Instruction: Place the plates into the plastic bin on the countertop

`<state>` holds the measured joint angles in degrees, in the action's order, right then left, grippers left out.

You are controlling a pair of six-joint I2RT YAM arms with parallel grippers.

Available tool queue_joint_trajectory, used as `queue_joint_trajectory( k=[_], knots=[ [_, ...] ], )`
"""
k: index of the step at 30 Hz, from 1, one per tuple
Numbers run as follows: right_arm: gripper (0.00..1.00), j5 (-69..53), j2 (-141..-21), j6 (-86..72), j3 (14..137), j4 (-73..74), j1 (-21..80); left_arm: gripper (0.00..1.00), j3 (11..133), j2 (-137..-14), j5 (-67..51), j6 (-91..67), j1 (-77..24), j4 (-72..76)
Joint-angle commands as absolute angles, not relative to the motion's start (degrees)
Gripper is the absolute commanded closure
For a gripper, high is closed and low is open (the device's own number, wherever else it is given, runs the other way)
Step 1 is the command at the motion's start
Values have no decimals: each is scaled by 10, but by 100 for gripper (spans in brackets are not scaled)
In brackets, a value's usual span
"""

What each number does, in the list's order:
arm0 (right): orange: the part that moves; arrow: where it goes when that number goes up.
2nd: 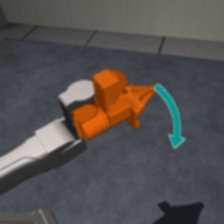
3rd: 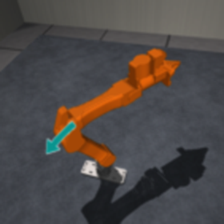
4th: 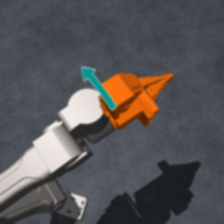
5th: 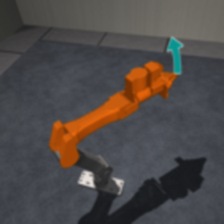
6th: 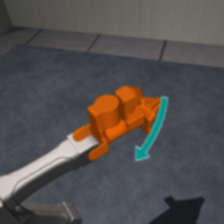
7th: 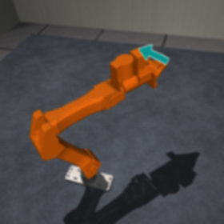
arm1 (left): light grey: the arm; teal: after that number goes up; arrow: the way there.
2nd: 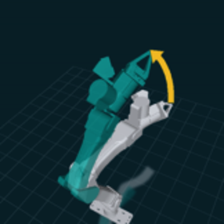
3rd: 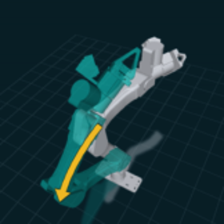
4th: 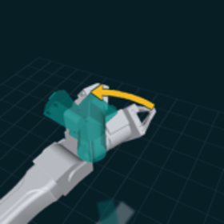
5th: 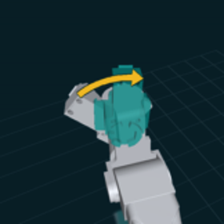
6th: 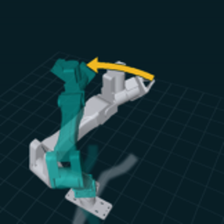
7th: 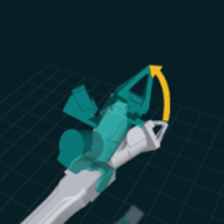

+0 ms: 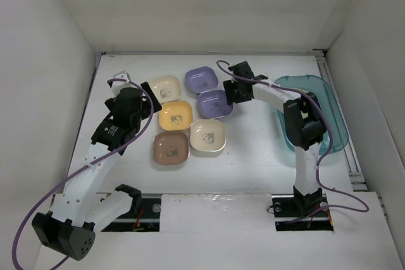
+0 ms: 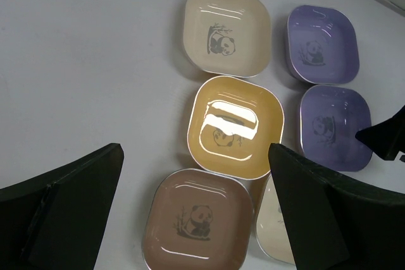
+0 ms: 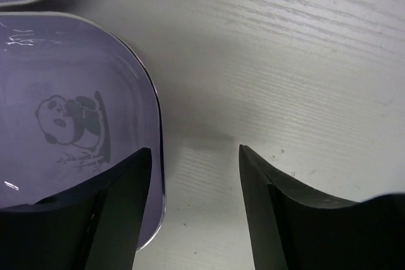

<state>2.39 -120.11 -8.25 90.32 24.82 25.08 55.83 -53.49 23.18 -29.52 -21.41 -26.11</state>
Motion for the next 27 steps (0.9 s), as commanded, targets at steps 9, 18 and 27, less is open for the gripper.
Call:
queue_joint_trajectory(
  k=[9,18,27],
  knots=[
    [73,23,-1175,-98,864,236,212,0,560,-520,243,-293,-215,-258],
    [100,-5,-1040,-105,822,230,165,0,560,-520,243,-293,-215,-258],
    [100,29,-839,-194,720,206,-6,0,560,-526,243,-293,-215,-258]
  ],
)
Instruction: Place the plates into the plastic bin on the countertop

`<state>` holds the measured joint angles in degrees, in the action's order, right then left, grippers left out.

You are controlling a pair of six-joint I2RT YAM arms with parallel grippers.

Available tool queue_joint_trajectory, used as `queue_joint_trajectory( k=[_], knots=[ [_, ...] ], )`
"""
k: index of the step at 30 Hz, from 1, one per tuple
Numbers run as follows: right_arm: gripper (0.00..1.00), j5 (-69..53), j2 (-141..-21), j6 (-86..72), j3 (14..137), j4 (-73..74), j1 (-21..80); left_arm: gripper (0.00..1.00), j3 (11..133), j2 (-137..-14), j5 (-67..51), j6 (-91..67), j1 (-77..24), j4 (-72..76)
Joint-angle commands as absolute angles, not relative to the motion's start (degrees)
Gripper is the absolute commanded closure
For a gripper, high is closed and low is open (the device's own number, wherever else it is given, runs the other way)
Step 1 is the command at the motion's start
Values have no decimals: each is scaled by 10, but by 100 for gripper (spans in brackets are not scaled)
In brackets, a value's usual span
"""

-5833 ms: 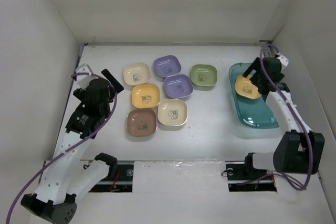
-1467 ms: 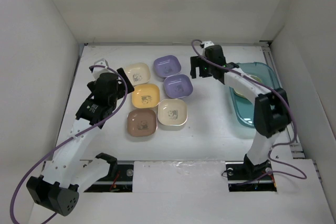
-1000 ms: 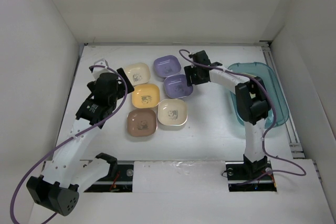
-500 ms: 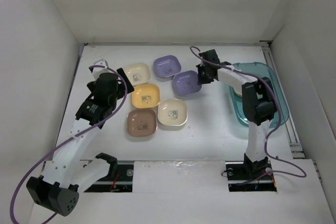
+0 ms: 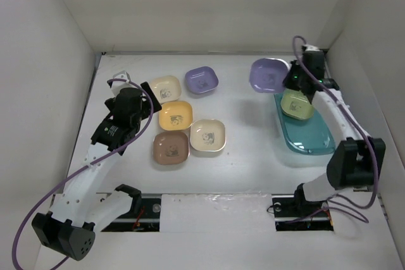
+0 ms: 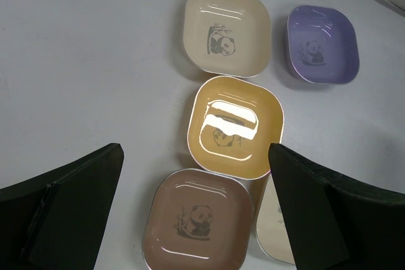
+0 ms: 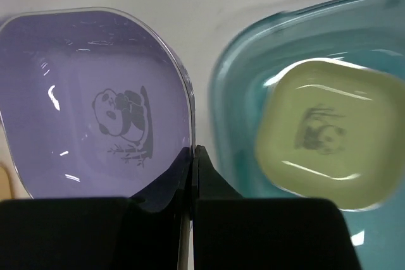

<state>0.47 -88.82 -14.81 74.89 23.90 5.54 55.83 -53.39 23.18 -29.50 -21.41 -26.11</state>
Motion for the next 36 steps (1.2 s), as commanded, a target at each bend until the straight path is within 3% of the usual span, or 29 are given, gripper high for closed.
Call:
queue_joint_trajectory(
  k=[1,7,13,14,15,16,17,19,20,21,24,29,32,36],
  knots=[
    [100,29,-826,-200,695,199,-25,0,560,-526,243,-293,-215,-258],
    [100,-22,-839,-194,665,186,-165,0,560,-533,243,-293,-215,-258],
    [100,-11,-862,-189,648,168,-178,0,583,-576,237,-298,-215,-272],
    [93,-11,-862,-189,648,162,-178,0,588,-584,237,-309,-215,-279],
    [80,-11,-869,-189,648,162,-178,0,588,-591,237,-309,-215,-288],
    [63,-11,-869,-189,648,156,-178,0,588,-598,237,-319,-215,-294],
    [40,-11,-869,-189,648,156,-178,0,595,-614,227,-319,-215,-294],
    [26,-32,-854,-194,641,140,-172,0,595,-631,227,-330,-215,-308],
    [4,-39,-835,-194,641,133,-167,0,601,-639,227,-337,-215,-315],
    [0,-40,-824,-194,641,133,-147,0,601,-653,222,-337,-215,-316],
    [0,-34,-786,-171,641,133,-101,0,601,-676,206,-337,-215,-316],
    [0,-52,-787,-135,678,144,73,0,613,-700,211,-332,-215,-316],
    [0,-25,-834,-130,709,151,183,0,619,-700,227,-338,-215,-321],
    [1,-18,-944,-130,795,156,236,0,614,-681,240,-344,-215,-314]
  ],
)
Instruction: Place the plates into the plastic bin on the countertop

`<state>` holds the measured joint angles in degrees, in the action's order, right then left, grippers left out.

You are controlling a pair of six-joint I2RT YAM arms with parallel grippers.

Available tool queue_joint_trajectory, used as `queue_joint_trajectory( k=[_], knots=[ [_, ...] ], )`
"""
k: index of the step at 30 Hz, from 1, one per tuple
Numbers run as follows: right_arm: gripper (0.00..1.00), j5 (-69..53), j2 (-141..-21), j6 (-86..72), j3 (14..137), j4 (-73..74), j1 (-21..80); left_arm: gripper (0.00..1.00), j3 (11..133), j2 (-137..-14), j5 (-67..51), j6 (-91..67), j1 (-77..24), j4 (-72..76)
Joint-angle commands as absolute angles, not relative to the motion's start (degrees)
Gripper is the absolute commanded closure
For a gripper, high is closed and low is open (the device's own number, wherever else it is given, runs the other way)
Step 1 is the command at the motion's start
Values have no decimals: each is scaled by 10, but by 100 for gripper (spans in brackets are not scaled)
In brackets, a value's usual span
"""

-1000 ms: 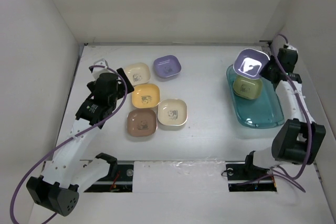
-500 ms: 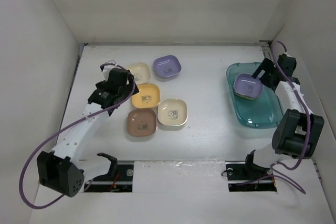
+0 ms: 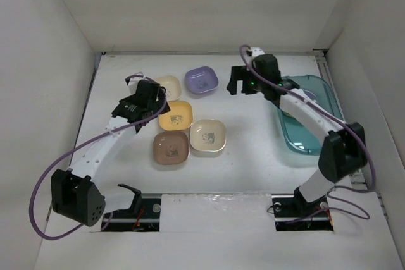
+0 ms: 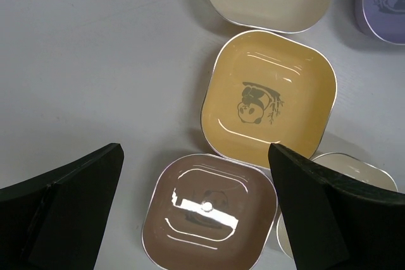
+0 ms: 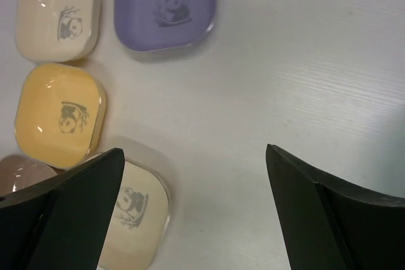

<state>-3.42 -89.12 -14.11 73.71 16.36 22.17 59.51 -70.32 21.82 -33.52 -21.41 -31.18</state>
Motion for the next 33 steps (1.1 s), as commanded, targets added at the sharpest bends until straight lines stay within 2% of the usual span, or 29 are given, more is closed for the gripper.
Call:
queue_joint_trajectory(
  k=[1,7,13,16,21,25,29,31,32,33],
  knots=[
    [3,-28,-994,-130,815,156,242,0,613,-676,240,-344,-215,-314],
    [5,-108,-1149,-148,972,142,231,0,595,-657,255,-322,-215,-308],
    [5,-51,-1226,-198,1024,116,231,0,595,-657,261,-315,-215,-308],
    [5,-28,-1277,-203,1086,166,231,0,595,-652,261,-315,-215,-308],
    [8,28,-1386,-192,1256,297,252,0,590,-642,256,-309,-215,-303],
    [13,45,-1419,-201,1273,312,258,0,590,-636,256,-309,-215,-303],
    [25,38,-1449,-209,1311,351,258,0,590,-636,256,-309,-215,-303],
    [39,38,-1455,-209,1333,365,252,0,590,-631,256,-309,-215,-303],
    [48,28,-1462,-209,1333,365,252,0,585,-631,251,-309,-215,-303],
    [70,18,-1462,-209,1327,365,247,0,584,-631,250,-309,-215,-303]
  ],
)
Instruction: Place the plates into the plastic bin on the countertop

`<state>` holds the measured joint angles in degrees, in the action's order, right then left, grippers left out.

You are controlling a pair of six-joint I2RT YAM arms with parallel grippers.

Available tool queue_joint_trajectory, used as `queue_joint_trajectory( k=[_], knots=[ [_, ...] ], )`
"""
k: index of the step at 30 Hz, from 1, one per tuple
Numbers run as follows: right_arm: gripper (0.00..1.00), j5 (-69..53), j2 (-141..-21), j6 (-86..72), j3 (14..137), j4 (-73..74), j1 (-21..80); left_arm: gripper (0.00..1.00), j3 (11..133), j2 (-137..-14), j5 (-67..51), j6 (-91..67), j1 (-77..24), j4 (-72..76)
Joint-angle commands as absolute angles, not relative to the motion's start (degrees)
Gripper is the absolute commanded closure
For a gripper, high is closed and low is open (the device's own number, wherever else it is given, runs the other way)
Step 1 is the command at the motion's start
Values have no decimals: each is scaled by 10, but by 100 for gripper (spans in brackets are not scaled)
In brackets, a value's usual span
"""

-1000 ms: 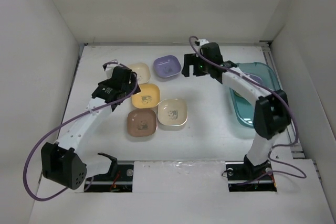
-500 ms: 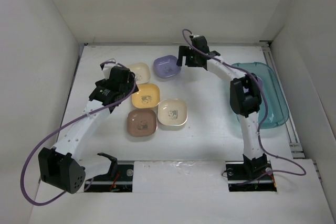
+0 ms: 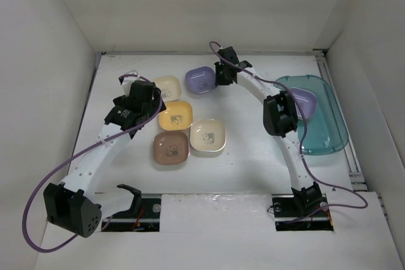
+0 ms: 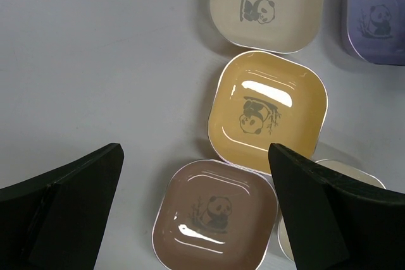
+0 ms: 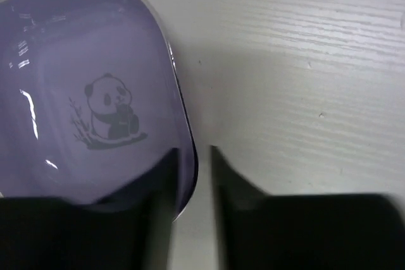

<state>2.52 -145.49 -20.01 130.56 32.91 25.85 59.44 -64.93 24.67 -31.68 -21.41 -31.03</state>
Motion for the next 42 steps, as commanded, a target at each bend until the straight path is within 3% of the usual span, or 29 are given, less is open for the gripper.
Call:
queue_joint_trajectory(
  k=[1,2,3,14,18,24,29,32,42],
  knots=[
    [82,-4,-1453,-209,1313,349,247,0,584,-631,250,-309,-215,-303],
    [95,-10,-1442,-209,1270,336,241,0,584,-631,250,-309,-215,-303],
    [100,-10,-1406,-218,1239,292,236,0,584,-631,250,-309,-215,-303],
    [100,-38,-1060,-264,950,113,165,0,584,-631,240,-309,-215,-303],
    [100,-35,-959,-253,899,158,111,0,584,-626,229,-304,-215,-298],
    [100,-21,-815,-269,708,151,-38,0,578,-613,166,-278,-215,-284],
    [100,-32,-751,-290,585,121,-156,0,571,-595,131,-266,-215,-264],
    [100,-6,-738,-301,529,92,-172,0,571,-595,115,-261,-215,-264],
    [100,35,-768,-323,535,87,-199,0,566,-595,102,-256,-215,-258]
  ],
)
